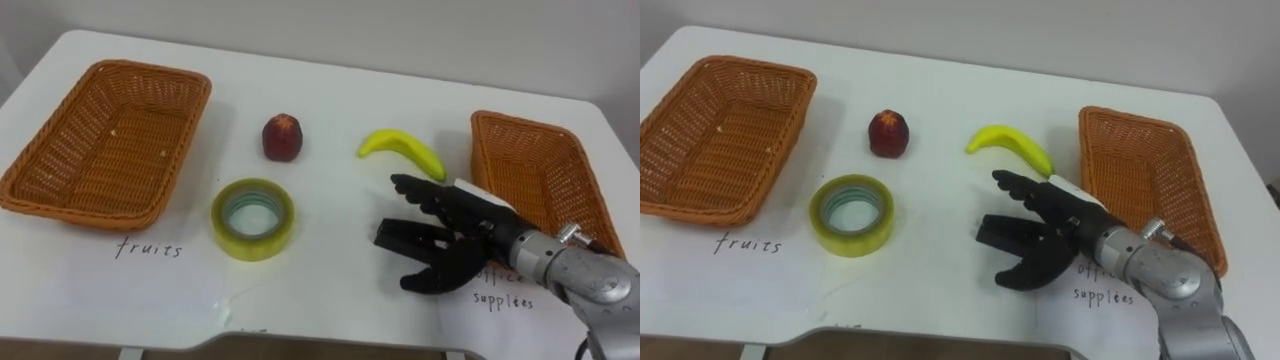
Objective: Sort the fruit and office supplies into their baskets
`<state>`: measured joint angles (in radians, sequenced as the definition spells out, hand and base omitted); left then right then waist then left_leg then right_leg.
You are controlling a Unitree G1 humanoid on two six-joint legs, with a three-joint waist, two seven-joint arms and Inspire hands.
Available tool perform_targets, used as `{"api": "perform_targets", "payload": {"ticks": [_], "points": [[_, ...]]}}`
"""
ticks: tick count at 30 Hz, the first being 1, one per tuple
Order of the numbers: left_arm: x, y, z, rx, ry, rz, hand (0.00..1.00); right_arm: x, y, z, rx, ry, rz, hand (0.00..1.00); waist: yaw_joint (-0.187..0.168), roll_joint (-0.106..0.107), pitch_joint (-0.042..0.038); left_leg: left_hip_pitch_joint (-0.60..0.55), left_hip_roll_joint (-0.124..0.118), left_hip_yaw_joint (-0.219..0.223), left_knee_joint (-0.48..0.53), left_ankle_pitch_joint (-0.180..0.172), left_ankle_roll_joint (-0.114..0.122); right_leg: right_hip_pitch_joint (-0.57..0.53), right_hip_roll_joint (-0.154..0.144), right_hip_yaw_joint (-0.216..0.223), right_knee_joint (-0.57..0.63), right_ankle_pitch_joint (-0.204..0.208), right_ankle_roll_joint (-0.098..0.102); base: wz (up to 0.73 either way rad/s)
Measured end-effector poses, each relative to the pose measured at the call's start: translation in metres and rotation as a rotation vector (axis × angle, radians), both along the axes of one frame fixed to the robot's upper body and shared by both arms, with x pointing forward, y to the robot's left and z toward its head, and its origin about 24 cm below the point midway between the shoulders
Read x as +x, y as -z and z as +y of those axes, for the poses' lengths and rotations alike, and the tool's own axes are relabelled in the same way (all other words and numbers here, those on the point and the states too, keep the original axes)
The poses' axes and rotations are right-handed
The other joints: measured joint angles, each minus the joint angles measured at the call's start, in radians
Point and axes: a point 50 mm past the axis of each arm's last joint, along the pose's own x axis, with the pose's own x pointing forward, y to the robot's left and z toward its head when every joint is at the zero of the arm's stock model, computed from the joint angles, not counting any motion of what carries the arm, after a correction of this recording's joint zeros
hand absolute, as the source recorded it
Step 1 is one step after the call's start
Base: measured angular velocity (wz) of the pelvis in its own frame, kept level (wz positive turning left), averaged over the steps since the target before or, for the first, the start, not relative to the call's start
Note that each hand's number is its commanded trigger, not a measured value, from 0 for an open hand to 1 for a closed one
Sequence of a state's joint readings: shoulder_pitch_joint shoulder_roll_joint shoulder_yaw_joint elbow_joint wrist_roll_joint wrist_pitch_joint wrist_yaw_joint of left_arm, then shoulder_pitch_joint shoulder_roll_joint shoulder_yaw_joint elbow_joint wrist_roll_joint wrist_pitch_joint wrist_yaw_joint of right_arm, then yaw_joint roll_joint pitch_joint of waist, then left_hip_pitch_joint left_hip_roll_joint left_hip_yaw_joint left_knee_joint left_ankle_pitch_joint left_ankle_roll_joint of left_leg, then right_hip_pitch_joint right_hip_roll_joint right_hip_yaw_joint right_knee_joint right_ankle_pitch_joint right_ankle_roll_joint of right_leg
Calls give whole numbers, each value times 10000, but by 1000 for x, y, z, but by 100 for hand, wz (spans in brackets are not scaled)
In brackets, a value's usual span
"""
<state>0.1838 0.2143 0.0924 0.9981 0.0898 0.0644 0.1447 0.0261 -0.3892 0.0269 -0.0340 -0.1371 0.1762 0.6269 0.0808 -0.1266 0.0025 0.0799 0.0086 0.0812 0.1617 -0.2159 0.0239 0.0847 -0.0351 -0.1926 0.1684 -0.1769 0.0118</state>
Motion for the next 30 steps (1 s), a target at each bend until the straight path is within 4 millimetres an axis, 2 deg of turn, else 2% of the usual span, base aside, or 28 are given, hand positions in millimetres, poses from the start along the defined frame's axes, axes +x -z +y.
{"api": "perform_targets", "payload": {"ticks": [5, 13, 18, 21, 30], "points": [[0, 0, 0, -1, -7, -31, 0, -2, 8, 0, -419, 25, 321, 0, 64, -57, 35, -10, -7, -5, -10, 0, 0, -11, 1, 13, 0, 0, 0, 0], [4, -1, -3, -51, 46, -188, 0, -2, 10, 3, -1098, -34, 302, 0, 70, -89, 6, 9, -40, -11, -8, -1, 0, 17, 2, 18, 2, 0, 0, 0], [5, 0, -7, -92, 20, -279, 0, 2, 8, 5, -2022, -304, 208, 0, 79, 49, -15, 12, -45, -10, -1, -1, 1, 20, -10, -15, 3, 0, 0, 0], [5, 1, -9, -154, 4, -195, 0, 3, 4, 6, -2249, -413, 170, 0, 84, 130, 8, 9, -41, -11, -14, 0, 1, 11, 0, 7, 2, 0, 0, 0], [4, 2, -13, -307, 18, -95, 0, 6, 0, 6, -2973, -519, 66, 0, 103, 135, 1, 40, -53, -10, 17, 2, 3, 26, -28, -3, 0, 0, 0, 0]]}}
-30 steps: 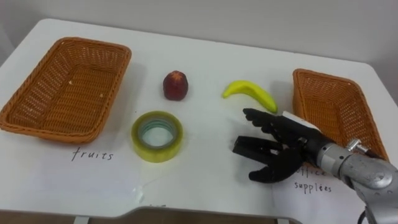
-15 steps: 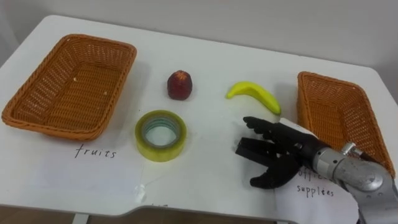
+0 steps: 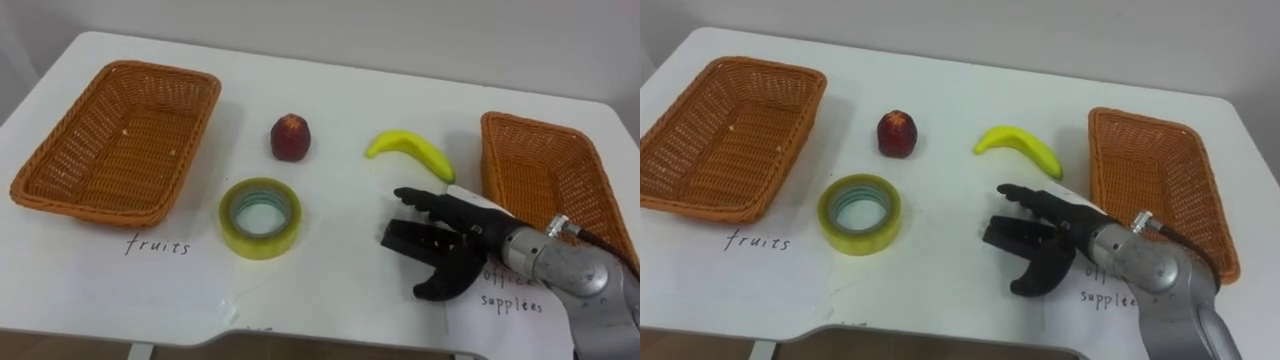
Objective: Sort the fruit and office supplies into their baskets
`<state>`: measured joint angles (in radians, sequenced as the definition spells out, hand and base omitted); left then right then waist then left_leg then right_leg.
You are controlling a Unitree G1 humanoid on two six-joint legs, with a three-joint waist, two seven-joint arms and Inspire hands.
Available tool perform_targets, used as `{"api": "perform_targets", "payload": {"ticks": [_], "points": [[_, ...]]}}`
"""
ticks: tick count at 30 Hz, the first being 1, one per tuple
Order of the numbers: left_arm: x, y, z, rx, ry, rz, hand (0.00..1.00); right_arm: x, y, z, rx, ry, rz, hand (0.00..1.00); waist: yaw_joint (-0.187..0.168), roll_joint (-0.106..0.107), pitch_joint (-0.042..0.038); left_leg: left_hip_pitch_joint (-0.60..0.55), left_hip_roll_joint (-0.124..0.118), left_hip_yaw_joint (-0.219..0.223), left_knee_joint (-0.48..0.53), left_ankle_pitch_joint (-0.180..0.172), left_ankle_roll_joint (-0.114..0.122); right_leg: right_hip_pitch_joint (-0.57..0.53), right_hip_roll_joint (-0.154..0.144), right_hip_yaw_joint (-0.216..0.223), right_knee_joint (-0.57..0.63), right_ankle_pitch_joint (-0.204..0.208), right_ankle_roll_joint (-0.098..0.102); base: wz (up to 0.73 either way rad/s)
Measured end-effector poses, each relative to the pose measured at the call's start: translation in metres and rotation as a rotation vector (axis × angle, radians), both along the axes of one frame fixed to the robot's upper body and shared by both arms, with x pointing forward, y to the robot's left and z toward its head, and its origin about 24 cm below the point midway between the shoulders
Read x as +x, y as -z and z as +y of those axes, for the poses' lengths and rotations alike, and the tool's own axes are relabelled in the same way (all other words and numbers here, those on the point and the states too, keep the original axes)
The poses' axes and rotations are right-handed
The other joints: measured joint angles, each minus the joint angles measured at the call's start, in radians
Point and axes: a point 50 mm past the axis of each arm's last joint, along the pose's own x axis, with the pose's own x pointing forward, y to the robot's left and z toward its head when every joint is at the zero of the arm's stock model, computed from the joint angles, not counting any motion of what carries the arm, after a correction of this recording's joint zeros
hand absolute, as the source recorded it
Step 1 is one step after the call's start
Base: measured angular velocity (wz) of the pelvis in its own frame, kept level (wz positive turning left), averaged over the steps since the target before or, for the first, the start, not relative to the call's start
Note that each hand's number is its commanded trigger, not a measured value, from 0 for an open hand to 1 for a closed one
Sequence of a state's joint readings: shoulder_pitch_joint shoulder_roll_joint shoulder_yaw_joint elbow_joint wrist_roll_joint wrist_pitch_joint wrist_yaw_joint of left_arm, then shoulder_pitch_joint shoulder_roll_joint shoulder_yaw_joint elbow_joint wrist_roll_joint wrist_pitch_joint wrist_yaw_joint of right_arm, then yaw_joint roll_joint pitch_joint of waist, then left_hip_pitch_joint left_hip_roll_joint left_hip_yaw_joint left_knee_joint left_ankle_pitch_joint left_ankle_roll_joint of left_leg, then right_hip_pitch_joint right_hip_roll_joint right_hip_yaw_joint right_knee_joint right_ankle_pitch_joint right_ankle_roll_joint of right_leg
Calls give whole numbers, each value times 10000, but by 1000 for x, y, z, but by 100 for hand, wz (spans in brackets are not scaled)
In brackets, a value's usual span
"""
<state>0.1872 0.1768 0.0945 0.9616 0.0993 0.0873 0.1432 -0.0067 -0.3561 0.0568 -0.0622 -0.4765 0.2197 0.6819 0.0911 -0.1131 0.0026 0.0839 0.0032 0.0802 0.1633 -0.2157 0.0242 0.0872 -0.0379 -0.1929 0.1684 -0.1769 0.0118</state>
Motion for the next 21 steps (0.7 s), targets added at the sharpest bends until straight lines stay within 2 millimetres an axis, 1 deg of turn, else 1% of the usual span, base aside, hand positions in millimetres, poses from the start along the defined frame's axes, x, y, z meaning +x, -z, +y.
{"api": "perform_targets", "payload": {"ticks": [3, 7, 9, 11, 14, 18, 21], "points": [[1, 0, 0, -68, 26, -34, 0, 2, -2, 0, -387, -130, 14, 0, 53, -38, 48, -20, 0, -4, 13, 2, 3, 13, -10, -19, -1, 0, 0, 0], [2, 0, -1, -246, 87, -23, 0, 2, -1, -1, -733, -237, 144, 0, 193, -72, 74, -21, 0, -12, 6, 1, 2, 12, 0, -25, 2, 0, 0, 0], [2, 0, -1, -248, 110, -14, 0, 2, -1, -1, -780, -195, 238, 0, 250, -129, 103, -21, 7, -21, 0, 0, 1, 14, 25, -23, 2, 0, 0, 0], [1, 1, -1, -262, 114, 21, 0, 2, -1, -1, -774, -181, 315, 0, 266, -166, 106, -21, 12, -39, 1, 0, 0, 23, 32, -24, 3, 1, -1, 0], [0, 1, -1, -260, 95, 48, 0, 4, -2, 0, -833, -214, 343, 0, 271, -162, 112, -25, 8, -40, -4, 0, 0, 26, 26, -23, 7, 1, -2, 0], [1, 1, -1, -229, 314, 205, 0, 7, -3, 10, -1713, -605, 253, 0, 253, -163, 110, -20, 13, -28, -9, 0, 0, 21, 30, -16, 16, 1, -2, 0], [1, 1, -2, -251, 347, 243, 0, 8, -3, 14, -2034, -591, 232, 0, 260, -167, 107, -22, 14, -30, -9, 0, 0, 24, 30, -21, 24, 1, -2, 0]]}}
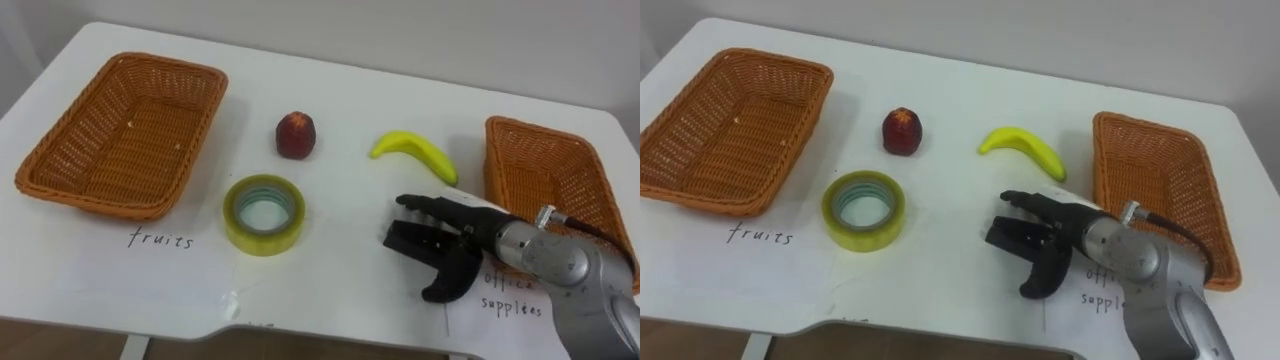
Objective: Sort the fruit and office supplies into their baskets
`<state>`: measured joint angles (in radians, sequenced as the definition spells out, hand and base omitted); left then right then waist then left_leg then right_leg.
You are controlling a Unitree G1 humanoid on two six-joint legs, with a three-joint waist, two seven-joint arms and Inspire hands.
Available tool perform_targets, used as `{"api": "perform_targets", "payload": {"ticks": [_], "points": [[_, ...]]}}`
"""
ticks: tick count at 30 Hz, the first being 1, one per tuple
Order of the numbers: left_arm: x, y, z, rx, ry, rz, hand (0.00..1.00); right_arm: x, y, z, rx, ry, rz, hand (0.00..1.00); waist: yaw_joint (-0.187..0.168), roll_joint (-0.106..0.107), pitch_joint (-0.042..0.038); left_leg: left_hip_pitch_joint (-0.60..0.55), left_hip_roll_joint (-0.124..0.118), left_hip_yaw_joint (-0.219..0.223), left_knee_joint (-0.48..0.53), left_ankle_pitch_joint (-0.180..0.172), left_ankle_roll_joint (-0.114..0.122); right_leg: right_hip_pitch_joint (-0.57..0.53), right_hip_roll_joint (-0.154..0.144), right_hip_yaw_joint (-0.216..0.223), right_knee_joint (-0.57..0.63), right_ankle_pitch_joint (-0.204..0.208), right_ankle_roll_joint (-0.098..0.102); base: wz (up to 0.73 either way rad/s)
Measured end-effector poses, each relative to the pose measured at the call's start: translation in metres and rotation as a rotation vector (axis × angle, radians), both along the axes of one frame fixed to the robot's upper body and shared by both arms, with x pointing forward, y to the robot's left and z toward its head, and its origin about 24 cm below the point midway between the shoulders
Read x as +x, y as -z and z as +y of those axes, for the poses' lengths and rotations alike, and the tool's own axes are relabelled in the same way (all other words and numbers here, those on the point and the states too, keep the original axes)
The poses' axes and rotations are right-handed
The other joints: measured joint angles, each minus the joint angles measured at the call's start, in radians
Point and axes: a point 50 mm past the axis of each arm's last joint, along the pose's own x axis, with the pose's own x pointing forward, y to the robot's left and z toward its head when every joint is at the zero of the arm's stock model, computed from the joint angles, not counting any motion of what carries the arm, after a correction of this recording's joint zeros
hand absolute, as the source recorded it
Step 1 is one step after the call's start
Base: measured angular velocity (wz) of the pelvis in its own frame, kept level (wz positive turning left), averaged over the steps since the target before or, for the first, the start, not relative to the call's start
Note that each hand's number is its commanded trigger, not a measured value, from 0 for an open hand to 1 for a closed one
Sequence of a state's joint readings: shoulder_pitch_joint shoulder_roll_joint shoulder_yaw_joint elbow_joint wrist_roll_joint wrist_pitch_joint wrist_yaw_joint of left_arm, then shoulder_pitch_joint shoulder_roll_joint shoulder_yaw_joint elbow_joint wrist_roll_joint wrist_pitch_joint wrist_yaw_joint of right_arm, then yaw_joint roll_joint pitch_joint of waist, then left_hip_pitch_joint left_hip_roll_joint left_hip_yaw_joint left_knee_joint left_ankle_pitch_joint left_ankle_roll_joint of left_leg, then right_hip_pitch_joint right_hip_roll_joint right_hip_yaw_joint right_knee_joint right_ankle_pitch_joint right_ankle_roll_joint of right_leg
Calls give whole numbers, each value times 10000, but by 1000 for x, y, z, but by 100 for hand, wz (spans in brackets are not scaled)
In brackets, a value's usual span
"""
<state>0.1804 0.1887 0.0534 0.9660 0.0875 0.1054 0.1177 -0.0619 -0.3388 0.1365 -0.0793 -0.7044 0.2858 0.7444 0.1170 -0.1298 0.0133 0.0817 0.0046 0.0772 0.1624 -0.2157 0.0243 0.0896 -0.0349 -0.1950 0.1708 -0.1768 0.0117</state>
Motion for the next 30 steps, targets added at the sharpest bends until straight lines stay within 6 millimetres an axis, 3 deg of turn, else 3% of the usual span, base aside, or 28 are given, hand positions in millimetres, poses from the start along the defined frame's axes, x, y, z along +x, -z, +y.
{"api": "perform_targets", "payload": {"ticks": [15, 26, 27, 28, 29, 30], "points": [[1, 0, 1, 33, -14, 13, 0, 0, 9, 6, -60, 490, -34, 0, -7, -73, -57, -2, -1, -3, 21, 0, 1, 9, -8, -77, 0, 4, -7, 0], [9, -1, -3, 216, 251, -98, 0, 3, 13, -1, -238, 1184, -586, 0, -33, -29, -81, -18, 5, 1, 56, -1, 1, -22, 1, -44, -1, 19, -23, 0], [11, -2, -3, 223, 271, -193, 0, 3, 13, -1, -247, 1196, -627, 68, -31, -14, -84, -15, 6, 3, 56, -1, 1, -21, 3, -38, -1, 19, -23, 0], [12, -2, -3, 223, 284, -218, 0, 3, 13, -1, -250, 1202, -637, 89, -30, -1, -89, -13, 6, 5, 55, -1, 1, -21, 4, -34, -2, 19, -24, 0], [14, -2, -4, 225, 325, -243, 0, 3, 13, -1, -254, 1212, -666, 100, -29, 32, -99, -7, 7, 9, 53, -1, 1, -21, 4, -29, -2, 19, -24, 0], [14, -2, -5, 219, 389, -247, 0, 3, 13, -1, -257, 1223, -680, 100, -38, 76, -114, -3, 6, 12, 52, -1, 1, -19, 3, -28, -3, 20, -24, 0]]}}
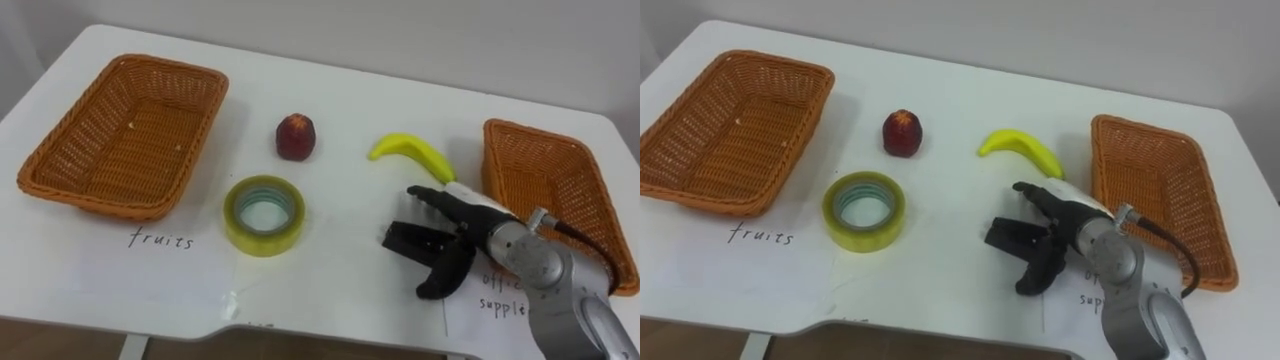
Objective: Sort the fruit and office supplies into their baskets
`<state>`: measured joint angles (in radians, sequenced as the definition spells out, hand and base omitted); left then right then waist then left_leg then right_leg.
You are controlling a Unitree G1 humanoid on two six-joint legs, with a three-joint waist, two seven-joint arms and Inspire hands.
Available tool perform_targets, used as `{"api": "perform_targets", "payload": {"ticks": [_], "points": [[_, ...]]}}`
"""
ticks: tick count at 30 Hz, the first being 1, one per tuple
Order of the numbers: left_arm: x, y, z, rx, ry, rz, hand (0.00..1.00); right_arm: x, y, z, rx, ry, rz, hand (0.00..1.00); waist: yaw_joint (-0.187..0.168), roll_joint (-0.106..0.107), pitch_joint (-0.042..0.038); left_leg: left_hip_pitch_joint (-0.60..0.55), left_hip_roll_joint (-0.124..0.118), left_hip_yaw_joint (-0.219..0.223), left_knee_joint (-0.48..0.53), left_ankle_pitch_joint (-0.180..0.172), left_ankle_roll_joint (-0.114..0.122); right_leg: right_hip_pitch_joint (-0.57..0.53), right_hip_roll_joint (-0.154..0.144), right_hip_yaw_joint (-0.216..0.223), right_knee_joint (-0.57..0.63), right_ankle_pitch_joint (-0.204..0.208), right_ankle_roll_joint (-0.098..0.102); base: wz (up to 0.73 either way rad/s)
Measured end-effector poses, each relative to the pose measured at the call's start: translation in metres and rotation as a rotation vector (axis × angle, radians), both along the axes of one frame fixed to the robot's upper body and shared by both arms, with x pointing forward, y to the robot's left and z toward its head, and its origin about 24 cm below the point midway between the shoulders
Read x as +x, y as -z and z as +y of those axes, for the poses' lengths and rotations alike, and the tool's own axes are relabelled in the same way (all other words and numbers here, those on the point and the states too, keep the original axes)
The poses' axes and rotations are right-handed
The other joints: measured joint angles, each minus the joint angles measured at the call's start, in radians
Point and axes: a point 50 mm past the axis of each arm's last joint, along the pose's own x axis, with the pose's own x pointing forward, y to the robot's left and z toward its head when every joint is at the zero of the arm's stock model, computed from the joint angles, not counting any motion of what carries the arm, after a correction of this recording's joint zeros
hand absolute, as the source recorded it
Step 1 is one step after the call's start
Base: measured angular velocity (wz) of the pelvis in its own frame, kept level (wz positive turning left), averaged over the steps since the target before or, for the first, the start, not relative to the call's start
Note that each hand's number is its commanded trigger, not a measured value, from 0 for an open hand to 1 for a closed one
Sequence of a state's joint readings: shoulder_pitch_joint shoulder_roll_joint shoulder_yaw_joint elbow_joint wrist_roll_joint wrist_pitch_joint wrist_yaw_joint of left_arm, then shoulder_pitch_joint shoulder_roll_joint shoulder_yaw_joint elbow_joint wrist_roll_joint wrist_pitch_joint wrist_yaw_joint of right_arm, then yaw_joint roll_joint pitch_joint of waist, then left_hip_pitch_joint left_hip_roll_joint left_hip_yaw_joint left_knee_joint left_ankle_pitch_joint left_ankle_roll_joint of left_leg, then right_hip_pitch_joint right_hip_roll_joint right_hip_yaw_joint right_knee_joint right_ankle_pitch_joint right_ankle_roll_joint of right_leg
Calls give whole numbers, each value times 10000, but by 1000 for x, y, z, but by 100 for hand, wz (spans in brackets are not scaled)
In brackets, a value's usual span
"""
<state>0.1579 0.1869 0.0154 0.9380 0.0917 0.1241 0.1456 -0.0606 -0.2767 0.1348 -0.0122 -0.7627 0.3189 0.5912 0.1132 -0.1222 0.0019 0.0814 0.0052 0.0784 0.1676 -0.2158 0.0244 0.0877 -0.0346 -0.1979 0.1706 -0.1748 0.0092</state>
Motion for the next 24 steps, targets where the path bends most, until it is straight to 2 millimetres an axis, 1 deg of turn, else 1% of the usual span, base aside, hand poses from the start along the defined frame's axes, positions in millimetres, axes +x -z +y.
{"api": "perform_targets", "payload": {"ticks": [2, 5, 7, 11, 18, 24], "points": [[1, 0, -1, -8, 32, -12, 0, 0, 1, 0, 13, -2, 34, 100, -11, 40, -17, 8, -1, 0, -5, 0, 0, 5, 1, 2, 1, 1, -2, 0], [2, 0, -1, 27, 122, -9, 0, -1, 2, 0, -32, 74, -116, 100, -22, 47, -15, 12, 6, -1, -43, 0, 0, 14, 14, 14, 3, 9, -15, 0], [4, 0, -4, -40, 129, -66, 0, 0, 2, -2, -290, 237, -371, 100, -8, 91, 4, 10, -2, -6, -33, 1, 1, 20, 9, 27, 7, 16, -25, 0], [3, 1, -7, -22, 245, 72, 0, 3, 4, -1, -475, 430, -742, 100, 25, 155, -5, 5, -3, -28, -37, 2, 1, 20, 10, 13, 4, 20, -24, 0], [4, 1, -7, 87, 286, 40, 0, 7, 4, 2, -760, 401, -1312, 100, 17, 147, -5, 7, -2, -58, -53, 1, 0, 5, 18, 13, -22, 20, -24, 0], [7, 0, -7, 71, 275, -31, 0, 7, 6, 2, -545, 450, -1402, 100, -14, 137, 0, 19, -4, -60, -76, 0, 0, -8, 18, 21, -32, 20, -23, 0]]}}
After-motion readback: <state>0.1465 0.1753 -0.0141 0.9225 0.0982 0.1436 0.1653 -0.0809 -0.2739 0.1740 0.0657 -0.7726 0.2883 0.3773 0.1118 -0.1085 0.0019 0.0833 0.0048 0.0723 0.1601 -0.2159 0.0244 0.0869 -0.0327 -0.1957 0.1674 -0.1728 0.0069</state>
